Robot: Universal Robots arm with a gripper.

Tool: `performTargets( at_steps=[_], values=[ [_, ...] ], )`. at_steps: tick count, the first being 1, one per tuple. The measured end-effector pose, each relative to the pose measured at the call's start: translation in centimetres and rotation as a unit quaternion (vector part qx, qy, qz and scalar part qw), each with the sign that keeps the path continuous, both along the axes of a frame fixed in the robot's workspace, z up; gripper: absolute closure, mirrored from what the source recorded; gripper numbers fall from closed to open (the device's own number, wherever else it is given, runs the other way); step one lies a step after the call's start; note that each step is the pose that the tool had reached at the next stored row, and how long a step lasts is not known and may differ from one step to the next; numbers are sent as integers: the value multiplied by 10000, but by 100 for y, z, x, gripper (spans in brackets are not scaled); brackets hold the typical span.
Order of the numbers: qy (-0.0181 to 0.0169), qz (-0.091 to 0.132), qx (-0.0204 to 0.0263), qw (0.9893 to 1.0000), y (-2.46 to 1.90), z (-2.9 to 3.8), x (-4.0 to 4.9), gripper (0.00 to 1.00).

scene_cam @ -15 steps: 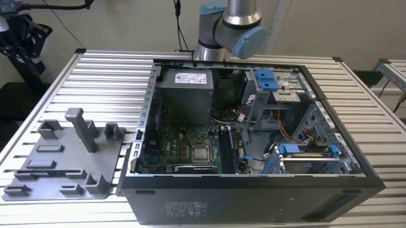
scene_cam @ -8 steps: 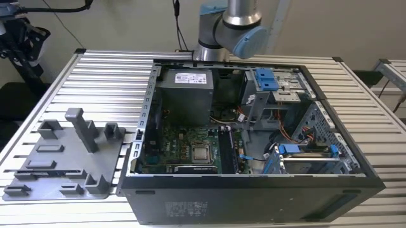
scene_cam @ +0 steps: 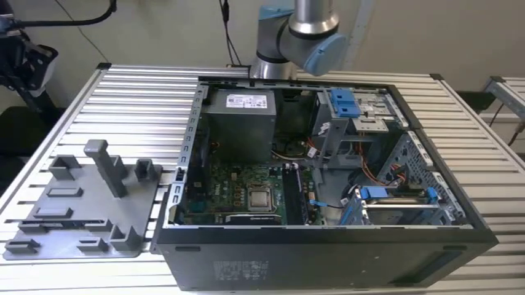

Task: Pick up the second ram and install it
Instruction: 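Reach for the second ram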

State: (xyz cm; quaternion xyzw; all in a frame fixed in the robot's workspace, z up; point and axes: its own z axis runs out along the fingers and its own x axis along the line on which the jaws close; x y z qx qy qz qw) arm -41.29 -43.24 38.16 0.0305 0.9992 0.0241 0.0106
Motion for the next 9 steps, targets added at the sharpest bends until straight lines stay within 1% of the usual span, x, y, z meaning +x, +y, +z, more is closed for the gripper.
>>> performTargets(
  at_steps=[6, 9],
  values=[
    [0, 0, 0, 10000, -178, -19, 0, 89],
    [0, 0, 0, 10000, -276, -29, 0, 89]
  ],
)
